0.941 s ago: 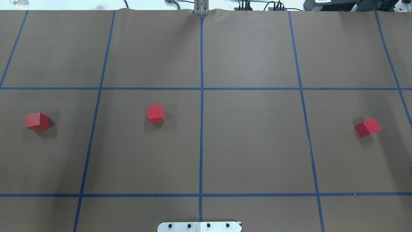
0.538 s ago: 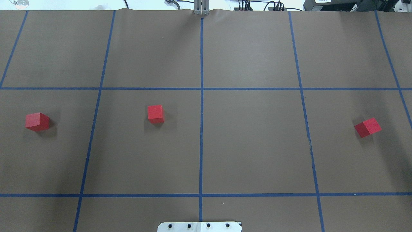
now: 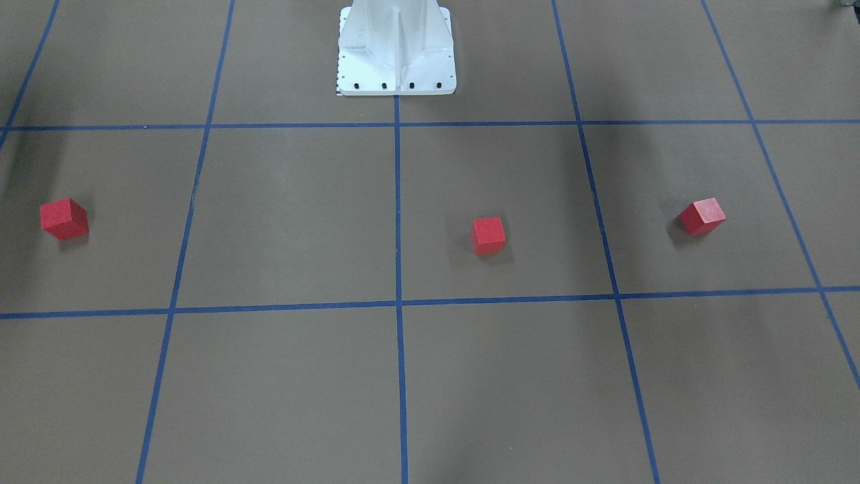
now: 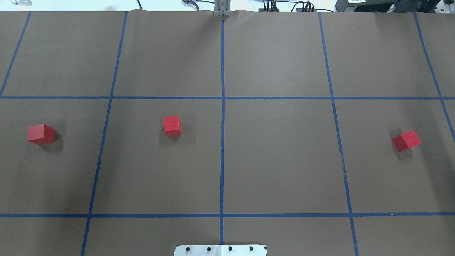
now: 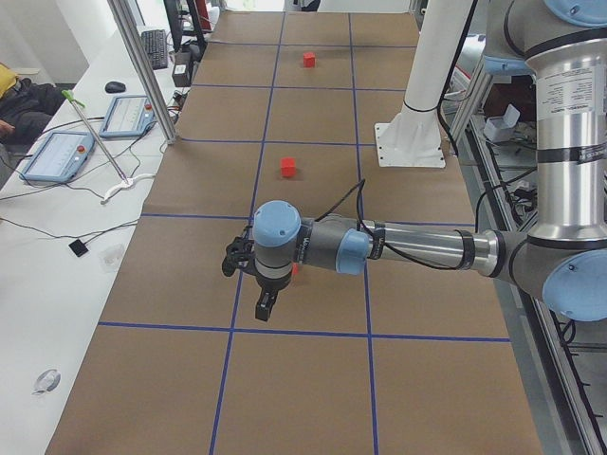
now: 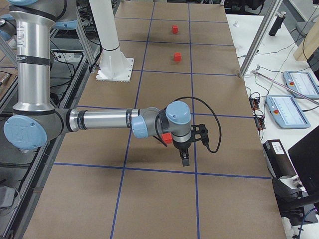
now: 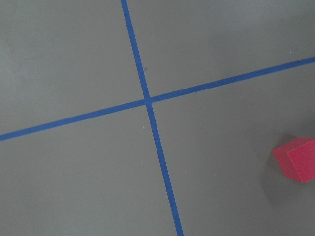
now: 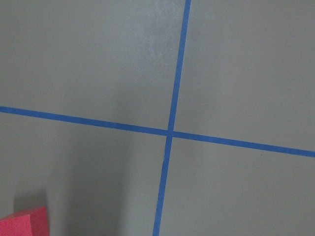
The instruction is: Form red blocks into L shape at center
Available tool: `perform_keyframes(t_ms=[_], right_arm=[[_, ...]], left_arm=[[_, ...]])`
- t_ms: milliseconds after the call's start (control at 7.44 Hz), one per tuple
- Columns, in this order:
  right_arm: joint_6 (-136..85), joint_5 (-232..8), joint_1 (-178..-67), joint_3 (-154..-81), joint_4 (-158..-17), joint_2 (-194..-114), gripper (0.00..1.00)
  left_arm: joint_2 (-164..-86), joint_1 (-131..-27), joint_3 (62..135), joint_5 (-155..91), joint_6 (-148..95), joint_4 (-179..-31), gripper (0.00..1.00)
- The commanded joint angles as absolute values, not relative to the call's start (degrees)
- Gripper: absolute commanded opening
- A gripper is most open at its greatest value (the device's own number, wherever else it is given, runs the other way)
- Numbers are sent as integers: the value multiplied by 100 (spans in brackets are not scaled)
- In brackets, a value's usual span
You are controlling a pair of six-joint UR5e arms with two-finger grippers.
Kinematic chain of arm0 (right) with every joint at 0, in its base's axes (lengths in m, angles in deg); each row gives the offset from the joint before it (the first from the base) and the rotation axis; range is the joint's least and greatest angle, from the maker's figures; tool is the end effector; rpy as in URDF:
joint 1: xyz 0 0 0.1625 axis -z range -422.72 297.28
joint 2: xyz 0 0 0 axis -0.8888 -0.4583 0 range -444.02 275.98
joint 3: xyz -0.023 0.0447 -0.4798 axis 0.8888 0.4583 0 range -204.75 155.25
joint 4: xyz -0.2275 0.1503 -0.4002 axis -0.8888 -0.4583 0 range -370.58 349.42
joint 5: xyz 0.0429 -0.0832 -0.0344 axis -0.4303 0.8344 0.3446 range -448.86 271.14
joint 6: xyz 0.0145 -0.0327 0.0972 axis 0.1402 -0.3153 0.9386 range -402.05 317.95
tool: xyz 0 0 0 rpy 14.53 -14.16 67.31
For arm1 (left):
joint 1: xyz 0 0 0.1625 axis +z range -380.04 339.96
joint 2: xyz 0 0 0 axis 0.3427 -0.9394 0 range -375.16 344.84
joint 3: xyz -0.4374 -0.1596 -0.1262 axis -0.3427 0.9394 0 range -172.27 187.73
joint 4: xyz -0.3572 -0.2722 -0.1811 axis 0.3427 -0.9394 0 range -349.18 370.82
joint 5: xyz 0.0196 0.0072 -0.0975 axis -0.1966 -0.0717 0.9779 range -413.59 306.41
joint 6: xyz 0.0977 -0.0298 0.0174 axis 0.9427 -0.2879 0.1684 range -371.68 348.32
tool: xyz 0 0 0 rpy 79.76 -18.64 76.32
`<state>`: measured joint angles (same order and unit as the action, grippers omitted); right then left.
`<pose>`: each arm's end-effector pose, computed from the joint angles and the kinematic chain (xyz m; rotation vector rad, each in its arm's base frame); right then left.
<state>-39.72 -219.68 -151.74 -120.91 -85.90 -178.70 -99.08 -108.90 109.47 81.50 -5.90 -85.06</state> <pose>0.0562 -0.5447 0.6788 0.2492 -0.7150 -0.0782 -0.0494 -0.5256 0.6480 0.2226 0.7769 0.1934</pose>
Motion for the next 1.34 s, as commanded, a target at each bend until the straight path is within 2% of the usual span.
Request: perform_keyframes(t_ms=[0,403,941,1210], right_arm=[[-3750,-22008,-14827,-11809,-7853,-17885,100],[-2787,-21956,-13500,-11800,-7702,-17692,100],[-981,-21517,-12523,-11879,-6282,-18059,100],[-805,-21454,-12267,-12195,-6261,-18298,100]], left_arm=[[-9927,-10881,10942,8167,-579,-8507,100],[-9927,-10872,10951,8167,-579,-8516,100],[-9919,-10872,10951,8176,-579,-8516,100],[-9919,-10864,10951,8167,-579,-8507,100]])
